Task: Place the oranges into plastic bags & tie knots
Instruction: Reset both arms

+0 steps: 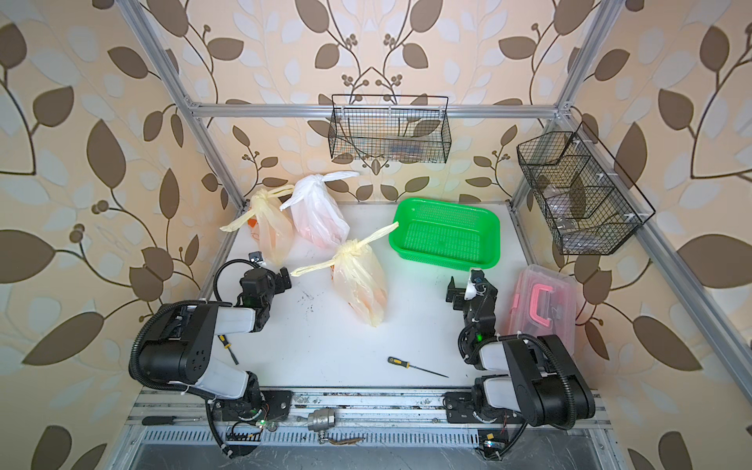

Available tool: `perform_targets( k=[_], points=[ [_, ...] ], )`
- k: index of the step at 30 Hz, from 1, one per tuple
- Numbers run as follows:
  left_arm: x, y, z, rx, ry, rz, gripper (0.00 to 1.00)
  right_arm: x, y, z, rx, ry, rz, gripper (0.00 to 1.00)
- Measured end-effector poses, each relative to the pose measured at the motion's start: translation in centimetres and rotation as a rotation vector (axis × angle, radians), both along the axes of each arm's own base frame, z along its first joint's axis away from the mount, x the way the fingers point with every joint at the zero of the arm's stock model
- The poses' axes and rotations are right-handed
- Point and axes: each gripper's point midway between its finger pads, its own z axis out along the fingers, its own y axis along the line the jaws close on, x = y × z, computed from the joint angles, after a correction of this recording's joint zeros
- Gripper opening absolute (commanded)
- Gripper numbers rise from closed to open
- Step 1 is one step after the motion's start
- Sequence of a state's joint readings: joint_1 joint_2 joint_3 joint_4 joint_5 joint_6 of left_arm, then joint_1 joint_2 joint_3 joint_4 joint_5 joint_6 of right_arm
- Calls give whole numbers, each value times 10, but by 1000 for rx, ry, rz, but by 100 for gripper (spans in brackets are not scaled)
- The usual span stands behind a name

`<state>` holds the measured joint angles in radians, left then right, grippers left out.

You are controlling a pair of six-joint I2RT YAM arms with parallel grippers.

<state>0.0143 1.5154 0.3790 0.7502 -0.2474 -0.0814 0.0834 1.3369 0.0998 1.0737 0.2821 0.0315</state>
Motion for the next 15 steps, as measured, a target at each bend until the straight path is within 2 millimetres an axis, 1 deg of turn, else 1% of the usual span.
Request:
perform_targets(
  k=[4,15],
  points=[
    [0,0,0,0,1,0,99,8,-11,12,14,-32,-52,100],
    [-2,0,-4,0,18,0,99,6,-13,6,18,-9,-68,100]
  ],
)
